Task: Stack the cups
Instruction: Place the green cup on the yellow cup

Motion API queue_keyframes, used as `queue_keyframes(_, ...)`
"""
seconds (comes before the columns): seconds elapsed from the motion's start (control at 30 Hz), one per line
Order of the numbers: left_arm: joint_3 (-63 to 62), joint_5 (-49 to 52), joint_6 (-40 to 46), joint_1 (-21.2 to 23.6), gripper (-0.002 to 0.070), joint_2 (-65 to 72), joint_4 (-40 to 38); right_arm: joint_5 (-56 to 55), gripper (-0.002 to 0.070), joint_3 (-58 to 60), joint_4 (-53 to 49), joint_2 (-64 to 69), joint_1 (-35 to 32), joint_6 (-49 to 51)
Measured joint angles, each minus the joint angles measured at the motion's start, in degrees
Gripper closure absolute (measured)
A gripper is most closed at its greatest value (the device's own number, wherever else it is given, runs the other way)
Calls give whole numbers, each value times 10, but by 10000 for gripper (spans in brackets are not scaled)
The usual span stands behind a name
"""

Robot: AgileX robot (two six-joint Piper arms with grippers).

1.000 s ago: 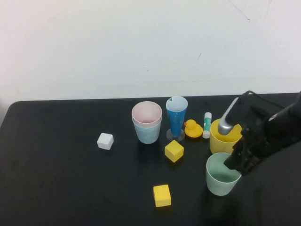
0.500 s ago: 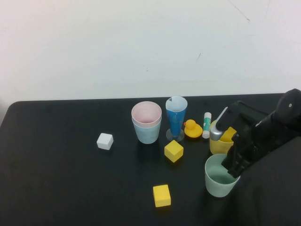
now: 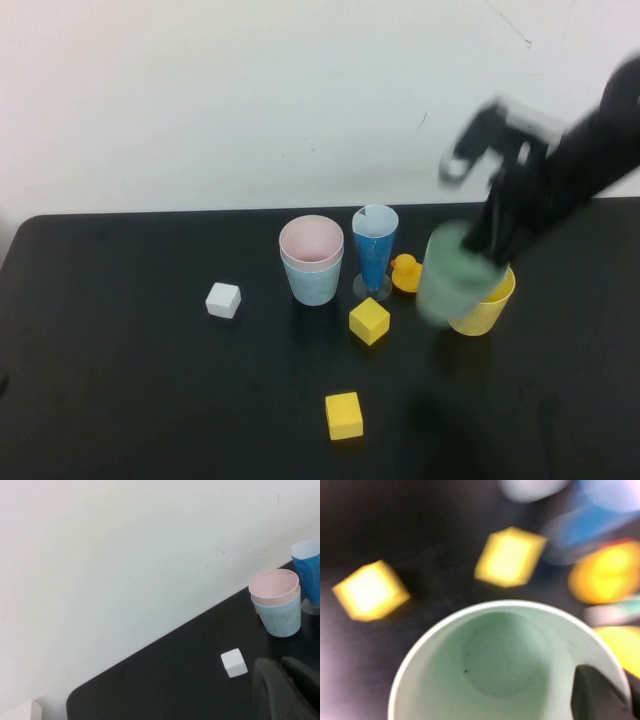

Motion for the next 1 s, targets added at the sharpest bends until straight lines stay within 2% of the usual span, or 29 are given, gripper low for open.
queue_keyframes(0.2,1,-9,-11,0,673,0,0,5,656,-98,-182,1,-1,148)
queue_keyframes(0.53,1,-21,-13,0,673,-1,7,14,650,-103,-208,90,-1,182)
queue_keyframes(0.63,1,-21,-13,0,673,-1,7,14,615,-103,-209,101,-1,189)
queue_keyframes(0.87,1,-21,-17,0,673,-1,7,7,442,-103,-209,117,-1,190)
queue_keyframes(1.0,1,-21,-23,0,673,-1,7,-19,417,-103,-209,137,-1,190)
